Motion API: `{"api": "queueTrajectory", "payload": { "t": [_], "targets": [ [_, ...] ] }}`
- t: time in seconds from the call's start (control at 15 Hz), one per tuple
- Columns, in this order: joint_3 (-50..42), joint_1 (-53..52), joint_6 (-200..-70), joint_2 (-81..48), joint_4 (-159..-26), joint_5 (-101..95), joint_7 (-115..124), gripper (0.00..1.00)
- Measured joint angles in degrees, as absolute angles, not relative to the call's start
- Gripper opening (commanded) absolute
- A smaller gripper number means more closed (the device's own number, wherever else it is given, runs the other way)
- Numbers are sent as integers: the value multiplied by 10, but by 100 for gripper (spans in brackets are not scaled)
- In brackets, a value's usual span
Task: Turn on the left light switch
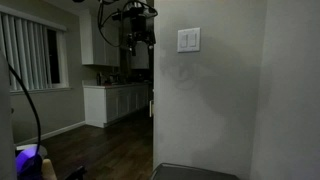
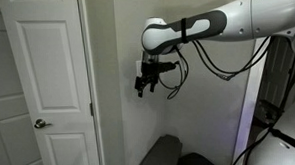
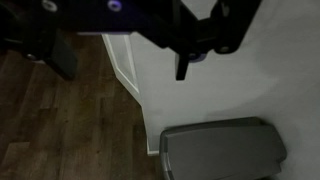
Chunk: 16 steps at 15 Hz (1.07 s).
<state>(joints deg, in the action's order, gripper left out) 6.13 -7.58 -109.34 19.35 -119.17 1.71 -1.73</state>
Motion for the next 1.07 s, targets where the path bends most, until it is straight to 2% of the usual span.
{"api": "queueTrajectory", "payload": {
  "t": [0.47,0.53,0.67,1.07],
  "targets": [
    [61,-76,-1093,193,-1192,17,-17,100],
    [61,-76,-1093,193,-1192,17,-17,75],
    [61,-76,-1093,193,-1192,17,-17,70],
    [66,-75,-1133,175,-1182,4,-15,29]
  ]
}}
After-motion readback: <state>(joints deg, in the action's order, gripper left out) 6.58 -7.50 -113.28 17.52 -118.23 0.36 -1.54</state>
